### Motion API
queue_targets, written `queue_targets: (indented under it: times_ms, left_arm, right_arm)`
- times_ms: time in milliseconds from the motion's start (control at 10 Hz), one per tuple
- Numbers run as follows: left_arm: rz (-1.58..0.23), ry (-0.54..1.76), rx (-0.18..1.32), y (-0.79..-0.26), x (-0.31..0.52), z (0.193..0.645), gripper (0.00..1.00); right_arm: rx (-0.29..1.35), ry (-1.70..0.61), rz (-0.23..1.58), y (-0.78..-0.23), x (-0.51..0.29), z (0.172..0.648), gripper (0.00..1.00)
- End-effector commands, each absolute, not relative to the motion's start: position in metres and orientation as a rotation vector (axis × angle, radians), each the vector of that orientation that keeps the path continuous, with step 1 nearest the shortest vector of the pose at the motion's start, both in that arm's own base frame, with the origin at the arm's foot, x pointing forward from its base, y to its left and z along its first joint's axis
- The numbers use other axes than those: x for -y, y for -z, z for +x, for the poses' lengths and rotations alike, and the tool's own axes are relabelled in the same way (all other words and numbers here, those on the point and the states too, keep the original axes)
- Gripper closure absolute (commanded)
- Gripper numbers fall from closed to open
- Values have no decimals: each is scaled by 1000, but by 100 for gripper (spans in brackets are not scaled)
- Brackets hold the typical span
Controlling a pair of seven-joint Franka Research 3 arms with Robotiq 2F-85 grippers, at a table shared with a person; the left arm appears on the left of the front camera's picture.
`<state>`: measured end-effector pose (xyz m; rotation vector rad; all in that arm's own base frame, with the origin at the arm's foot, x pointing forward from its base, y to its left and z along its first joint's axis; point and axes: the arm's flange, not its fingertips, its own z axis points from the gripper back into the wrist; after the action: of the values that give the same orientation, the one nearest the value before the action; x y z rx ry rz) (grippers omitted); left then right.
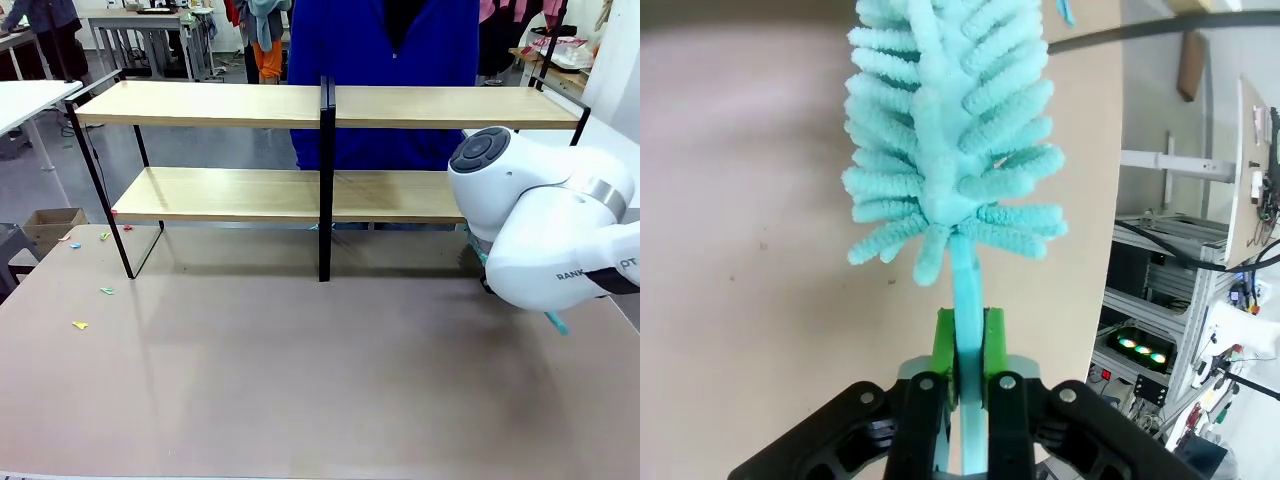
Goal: Clean the shelves.
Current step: Clean another randomly selected level of the Shelf with the Duster.
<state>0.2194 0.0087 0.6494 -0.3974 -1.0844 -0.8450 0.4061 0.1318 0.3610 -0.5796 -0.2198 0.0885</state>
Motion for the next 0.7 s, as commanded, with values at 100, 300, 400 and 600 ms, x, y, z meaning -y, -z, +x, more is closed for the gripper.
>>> queue_targets:
  times_ms: [100, 300, 400, 600]
  left_arm:
    - [-400, 845, 1083, -650, -9, 220, 0]
    - [-400, 845, 1083, -650, -9, 220, 0]
    - [-400, 845, 1083, -650, -9, 220, 0]
    - [-400, 845, 1083, -650, -9, 220, 0]
  right_arm:
    - [195, -52, -631, -354, -133, 416, 88]
    - [183, -65, -623, -352, -136, 416, 88]
    - [167, -63, -652, -351, -138, 416, 88]
    - [177, -24, -772, -355, -144, 412, 88]
